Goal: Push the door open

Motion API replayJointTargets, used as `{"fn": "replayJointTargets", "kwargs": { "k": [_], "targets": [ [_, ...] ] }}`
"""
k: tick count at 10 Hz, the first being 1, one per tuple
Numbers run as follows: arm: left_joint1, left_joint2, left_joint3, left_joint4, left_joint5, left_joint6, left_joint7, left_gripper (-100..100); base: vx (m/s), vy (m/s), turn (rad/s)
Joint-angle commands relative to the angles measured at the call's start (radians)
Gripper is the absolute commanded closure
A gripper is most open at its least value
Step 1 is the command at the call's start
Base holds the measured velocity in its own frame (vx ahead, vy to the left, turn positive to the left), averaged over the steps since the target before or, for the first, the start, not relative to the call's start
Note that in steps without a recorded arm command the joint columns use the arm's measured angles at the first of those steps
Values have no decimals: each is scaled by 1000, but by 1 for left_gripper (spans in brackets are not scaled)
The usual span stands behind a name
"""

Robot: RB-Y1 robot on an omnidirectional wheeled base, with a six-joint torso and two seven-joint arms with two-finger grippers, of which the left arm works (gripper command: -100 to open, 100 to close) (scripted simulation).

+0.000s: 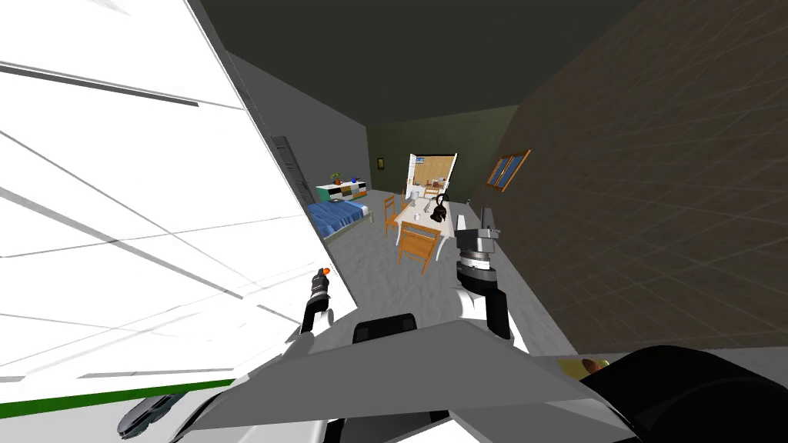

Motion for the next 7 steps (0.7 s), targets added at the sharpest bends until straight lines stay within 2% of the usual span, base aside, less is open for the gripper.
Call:
{"fn": "replayJointTargets", "kwargs": {
  "k": [1, 2, 3, 7],
  "targets": [
    [-17, 5, 11, 21, 8, -9, -3, 100, 198, -47, 50],
    [-2, 2, 9, 6, 6, 1, -6, 100, 85, -15, 41],
    [-2, 9, 27, 9, 18, -3, -12, 100, 151, 1, 42],
    [0, 17, 62, 12, 42, -7, -26, 100, 209, -20, 45]
  ]
}}
